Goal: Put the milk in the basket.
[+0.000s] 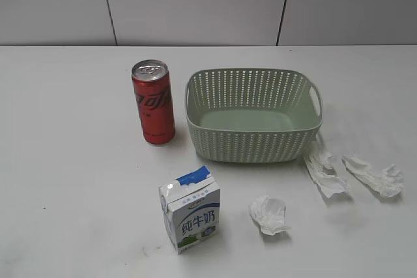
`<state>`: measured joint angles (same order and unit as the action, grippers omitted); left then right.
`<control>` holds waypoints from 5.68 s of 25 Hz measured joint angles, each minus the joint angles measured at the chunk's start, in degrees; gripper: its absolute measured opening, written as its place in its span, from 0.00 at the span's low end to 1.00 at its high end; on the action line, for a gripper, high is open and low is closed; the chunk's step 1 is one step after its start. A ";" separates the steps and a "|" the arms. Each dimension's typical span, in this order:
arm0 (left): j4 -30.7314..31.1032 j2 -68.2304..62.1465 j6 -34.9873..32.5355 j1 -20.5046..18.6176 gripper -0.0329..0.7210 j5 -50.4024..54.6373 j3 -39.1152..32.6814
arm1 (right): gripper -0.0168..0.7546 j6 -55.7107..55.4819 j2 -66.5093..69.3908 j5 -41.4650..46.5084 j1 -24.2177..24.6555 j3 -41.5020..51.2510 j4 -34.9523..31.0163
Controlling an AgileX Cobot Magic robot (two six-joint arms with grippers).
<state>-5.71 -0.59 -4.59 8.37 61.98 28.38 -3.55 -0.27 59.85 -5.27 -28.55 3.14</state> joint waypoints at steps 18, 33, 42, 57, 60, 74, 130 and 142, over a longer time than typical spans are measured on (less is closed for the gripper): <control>-12.30 -39.56 -20.71 6.76 0.90 -4.43 15.53 | 0.69 0.00 0.00 0.00 0.00 0.00 0.00; -10.61 -68.94 -24.12 28.60 0.88 -0.06 33.31 | 0.69 0.00 0.00 0.00 0.00 0.00 0.00; -6.03 -83.38 -24.18 39.85 0.88 -4.20 34.80 | 0.69 0.00 0.00 0.00 0.00 0.00 0.00; -6.55 -96.02 -24.18 40.30 0.88 -7.99 41.09 | 0.69 0.00 0.00 0.00 0.00 0.00 0.00; -7.02 -97.26 -24.18 40.30 0.88 -8.87 41.14 | 0.69 0.00 0.00 0.00 0.00 0.00 0.00; -8.25 -104.00 -24.18 40.30 0.88 -11.58 41.27 | 0.69 0.00 0.00 0.00 0.00 0.00 0.00; 5.71 -100.75 -24.82 40.30 0.43 -5.36 67.28 | 0.69 0.00 0.00 0.00 0.00 0.00 0.03; 6.68 -117.11 -24.86 40.25 0.43 0.74 82.99 | 0.69 0.00 0.00 0.00 0.00 0.00 0.03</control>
<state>0.97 -117.70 -29.45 48.62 62.72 111.37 -3.55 -0.27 59.85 -5.27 -28.55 3.17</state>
